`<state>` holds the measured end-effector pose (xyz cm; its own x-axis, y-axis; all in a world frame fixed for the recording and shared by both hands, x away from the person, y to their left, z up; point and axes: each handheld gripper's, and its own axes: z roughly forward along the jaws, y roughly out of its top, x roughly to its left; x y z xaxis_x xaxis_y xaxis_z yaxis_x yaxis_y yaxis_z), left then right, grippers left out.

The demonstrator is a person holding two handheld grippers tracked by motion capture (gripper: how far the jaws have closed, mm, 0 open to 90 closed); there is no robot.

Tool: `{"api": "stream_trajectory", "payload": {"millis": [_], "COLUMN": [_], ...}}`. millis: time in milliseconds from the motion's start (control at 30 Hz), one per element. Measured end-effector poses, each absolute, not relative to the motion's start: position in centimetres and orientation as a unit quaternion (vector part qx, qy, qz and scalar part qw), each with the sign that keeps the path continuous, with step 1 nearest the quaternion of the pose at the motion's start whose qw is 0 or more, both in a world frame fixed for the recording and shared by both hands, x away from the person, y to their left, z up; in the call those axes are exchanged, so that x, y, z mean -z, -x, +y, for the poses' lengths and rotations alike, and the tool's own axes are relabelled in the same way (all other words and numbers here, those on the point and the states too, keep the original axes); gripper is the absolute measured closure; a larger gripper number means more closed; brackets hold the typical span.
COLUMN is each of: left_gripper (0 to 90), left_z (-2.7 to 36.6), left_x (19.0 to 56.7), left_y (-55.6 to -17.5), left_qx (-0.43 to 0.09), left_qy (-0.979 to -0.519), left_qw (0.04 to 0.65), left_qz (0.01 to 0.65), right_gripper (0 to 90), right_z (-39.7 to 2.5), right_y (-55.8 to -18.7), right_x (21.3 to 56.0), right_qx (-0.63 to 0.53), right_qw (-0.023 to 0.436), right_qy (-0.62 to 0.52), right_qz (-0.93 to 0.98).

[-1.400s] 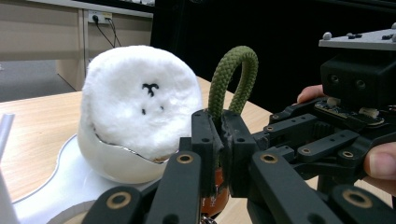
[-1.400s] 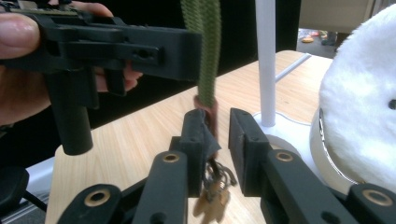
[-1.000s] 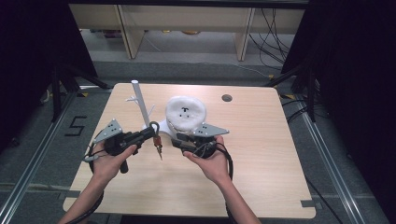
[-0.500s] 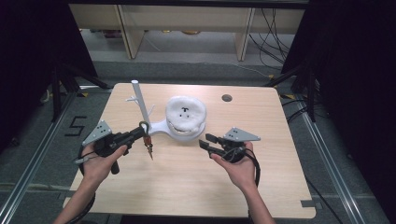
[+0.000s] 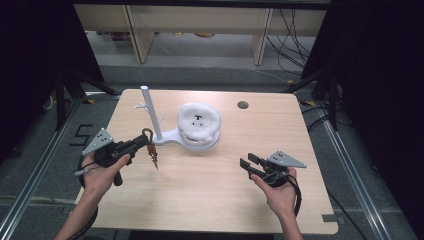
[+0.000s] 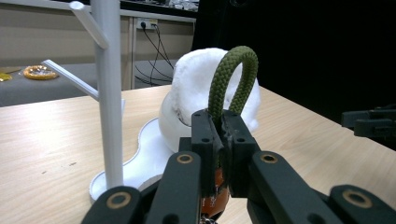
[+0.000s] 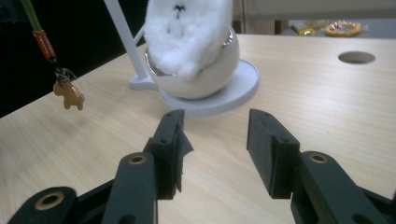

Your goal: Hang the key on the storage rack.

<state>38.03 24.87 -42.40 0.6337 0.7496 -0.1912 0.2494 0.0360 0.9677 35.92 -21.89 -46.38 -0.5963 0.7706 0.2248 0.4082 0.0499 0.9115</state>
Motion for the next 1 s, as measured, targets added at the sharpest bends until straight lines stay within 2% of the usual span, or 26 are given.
{"api": "stream_trajectory", "payload": {"millis": [367, 433, 467, 500, 600, 667, 867, 900, 1000], "left_gripper": [84.8, 84.8, 84.8, 84.8, 84.8, 84.8, 84.8, 84.8, 84.8], "left_z": [26.3, 26.6, 26.6, 26.7, 26.9, 27.0, 27.6, 27.7, 28.0], "left_x": [42.4, 42.4, 42.4, 42.5, 42.5, 42.4, 41.9, 41.8, 41.7], "left_y": [-38.6, -38.6, -38.6, -38.6, -38.7, -38.8, -39.4, -39.5, -39.8], "left_qx": [-0.212, -0.216, -0.217, -0.217, -0.219, -0.219, -0.228, -0.228, -0.230], "left_qy": [-0.655, -0.652, -0.650, -0.649, -0.650, -0.650, -0.645, -0.644, -0.644], "left_qw": [0.613, 0.614, 0.615, 0.615, 0.613, 0.611, 0.612, 0.611, 0.610], "left_qz": [0.388, 0.389, 0.389, 0.392, 0.392, 0.395, 0.397, 0.399, 0.400], "right_gripper": [57.0, 56.8, 56.7, 56.5, 56.2, 56.1, 55.9, 55.8, 55.6], "right_z": [-23.0, -23.0, -23.3, -23.0, -23.3, -23.1, -22.9, -23.0, -23.0], "right_y": [-35.4, -35.2, -35.3, -35.2, -35.3, -35.0, -35.0, -35.2, -35.2], "right_x": [47.4, 47.7, 47.8, 47.9, 48.1, 48.1, 48.4, 48.6, 48.6], "right_qx": [-0.545, -0.544, -0.539, -0.544, -0.544, -0.543, -0.537, -0.535, -0.534], "right_qw": [0.166, 0.155, 0.169, 0.154, 0.161, 0.144, 0.143, 0.160, 0.153], "right_qy": [-0.441, -0.452, -0.444, -0.458, -0.448, -0.462, -0.465, -0.453, -0.457], "right_qz": [0.694, 0.689, 0.696, 0.687, 0.691, 0.686, 0.689, 0.695, 0.695]}}
